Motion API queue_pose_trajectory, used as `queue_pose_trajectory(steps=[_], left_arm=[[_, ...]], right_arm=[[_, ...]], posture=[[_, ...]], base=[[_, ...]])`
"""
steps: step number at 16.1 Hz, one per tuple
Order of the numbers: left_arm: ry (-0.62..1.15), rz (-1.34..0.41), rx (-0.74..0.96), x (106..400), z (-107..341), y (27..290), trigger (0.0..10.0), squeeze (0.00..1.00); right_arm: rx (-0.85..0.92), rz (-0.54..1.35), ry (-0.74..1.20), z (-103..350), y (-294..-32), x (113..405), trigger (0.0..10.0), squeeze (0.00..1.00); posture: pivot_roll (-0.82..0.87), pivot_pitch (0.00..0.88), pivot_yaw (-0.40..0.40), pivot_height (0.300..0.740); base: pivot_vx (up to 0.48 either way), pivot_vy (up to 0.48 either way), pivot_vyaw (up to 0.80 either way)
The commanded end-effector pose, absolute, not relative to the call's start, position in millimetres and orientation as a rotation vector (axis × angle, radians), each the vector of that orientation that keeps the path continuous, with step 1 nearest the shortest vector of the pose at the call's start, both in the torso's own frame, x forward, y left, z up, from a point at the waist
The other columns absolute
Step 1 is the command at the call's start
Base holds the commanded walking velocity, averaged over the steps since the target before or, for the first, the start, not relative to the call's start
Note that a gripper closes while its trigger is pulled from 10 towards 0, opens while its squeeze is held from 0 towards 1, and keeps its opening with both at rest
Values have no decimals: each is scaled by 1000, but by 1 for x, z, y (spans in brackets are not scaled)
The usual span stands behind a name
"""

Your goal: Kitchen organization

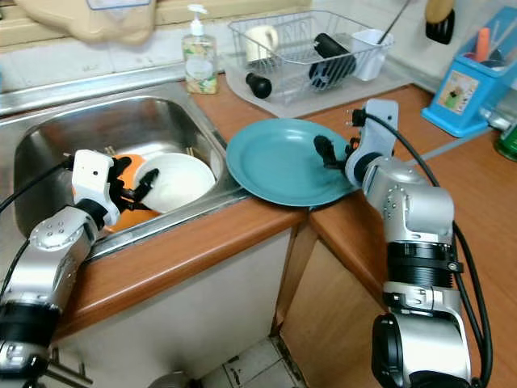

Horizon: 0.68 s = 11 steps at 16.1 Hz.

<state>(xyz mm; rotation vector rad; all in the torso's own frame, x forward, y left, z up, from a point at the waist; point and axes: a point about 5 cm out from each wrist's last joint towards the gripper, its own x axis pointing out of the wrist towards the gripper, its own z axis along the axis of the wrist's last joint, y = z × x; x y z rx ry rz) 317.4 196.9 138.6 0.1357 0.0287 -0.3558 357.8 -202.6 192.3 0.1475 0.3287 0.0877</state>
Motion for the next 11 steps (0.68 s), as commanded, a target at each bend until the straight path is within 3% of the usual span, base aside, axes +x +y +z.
queue_pose_trajectory(steps=[1, 3, 5, 6, 7, 11], left_arm=[[12, -473, 118, 308, 145, 183, 10000, 0], [9, -609, 74, 290, 148, 168, 10000, 0], [11, -690, 50, 281, 149, 159, 10000, 0], [14, -710, 44, 278, 150, 156, 10000, 0], [16, -727, 39, 276, 151, 154, 10000, 0], [30, -753, 30, 273, 153, 149, 10000, 0]], right_arm=[[181, 32, 343, 192, -212, 360, 10000, 0], [255, 7, 394, 182, -218, 359, 10000, 0], [323, 23, 441, 175, -216, 356, 2941, 0], [346, 34, 453, 173, -214, 355, 980, 0], [379, 50, 467, 171, -212, 354, 0, 0], [537, 151, 484, 169, -198, 351, 0, 0]], posture=[[-12, 0, 11, 740], [-10, 0, 10, 740], [-11, 0, 11, 740], [-11, 0, 11, 740], [-12, 0, 11, 740], [-15, 0, 15, 740]], base=[[0, 0, 0], [0, 0, 0], [0, 0, 0], [0, 0, 0], [0, 0, 0], [0, 0, 0]])
